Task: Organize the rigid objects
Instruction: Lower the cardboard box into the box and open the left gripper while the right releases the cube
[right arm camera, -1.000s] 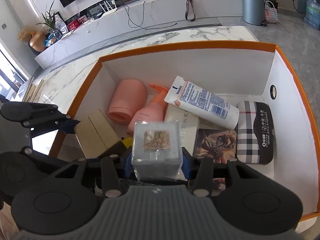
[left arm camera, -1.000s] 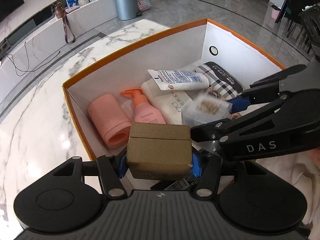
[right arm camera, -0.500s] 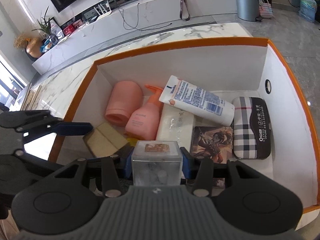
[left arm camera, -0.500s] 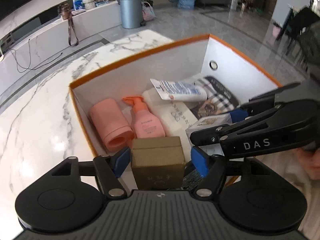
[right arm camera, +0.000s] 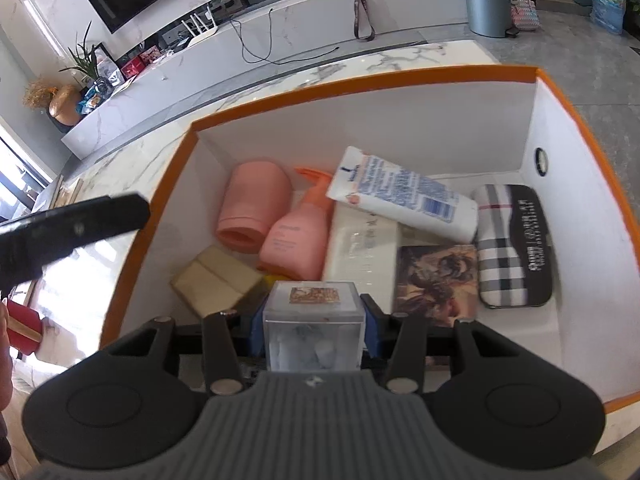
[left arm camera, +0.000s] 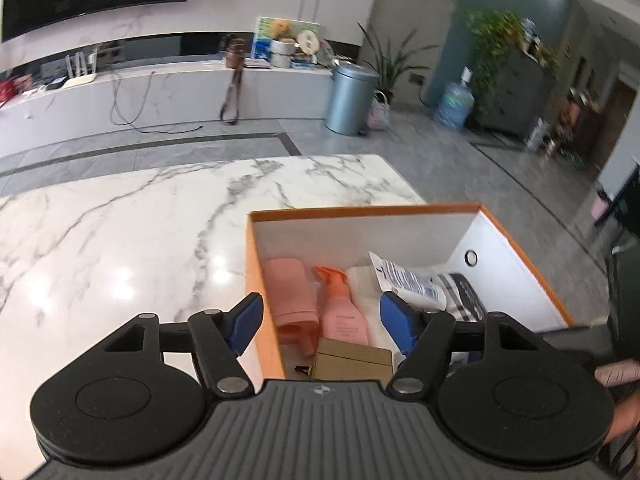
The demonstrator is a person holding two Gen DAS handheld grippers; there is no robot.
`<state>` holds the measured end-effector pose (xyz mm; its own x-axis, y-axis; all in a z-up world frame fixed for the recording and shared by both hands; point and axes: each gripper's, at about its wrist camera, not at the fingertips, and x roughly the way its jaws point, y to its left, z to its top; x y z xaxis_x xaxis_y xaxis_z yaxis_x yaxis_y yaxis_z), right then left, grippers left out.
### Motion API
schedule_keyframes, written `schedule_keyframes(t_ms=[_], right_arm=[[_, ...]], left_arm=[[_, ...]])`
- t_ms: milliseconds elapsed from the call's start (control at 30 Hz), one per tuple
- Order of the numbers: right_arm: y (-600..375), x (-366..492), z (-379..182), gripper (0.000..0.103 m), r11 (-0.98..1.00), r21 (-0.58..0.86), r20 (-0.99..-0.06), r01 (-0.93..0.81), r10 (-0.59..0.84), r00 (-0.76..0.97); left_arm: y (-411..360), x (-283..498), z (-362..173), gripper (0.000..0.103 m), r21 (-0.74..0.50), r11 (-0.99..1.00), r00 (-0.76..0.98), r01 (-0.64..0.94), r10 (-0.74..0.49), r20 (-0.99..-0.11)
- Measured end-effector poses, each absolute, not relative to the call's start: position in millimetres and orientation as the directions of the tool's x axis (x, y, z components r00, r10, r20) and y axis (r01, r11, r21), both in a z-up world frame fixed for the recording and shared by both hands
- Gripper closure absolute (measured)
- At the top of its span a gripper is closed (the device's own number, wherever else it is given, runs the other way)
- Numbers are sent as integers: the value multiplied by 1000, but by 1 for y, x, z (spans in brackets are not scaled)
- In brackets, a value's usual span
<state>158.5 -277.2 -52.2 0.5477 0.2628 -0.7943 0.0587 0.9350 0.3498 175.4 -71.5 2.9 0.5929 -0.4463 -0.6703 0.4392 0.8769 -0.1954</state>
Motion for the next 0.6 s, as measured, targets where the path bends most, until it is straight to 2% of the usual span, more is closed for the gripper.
schedule_keyframes(t_ms=[600], right_arm=[[-253,153,-54,54,943,330,-786,35,254,564]], left_arm=[[-55,163,-12,26,-249,904,592,348,-418,-689]])
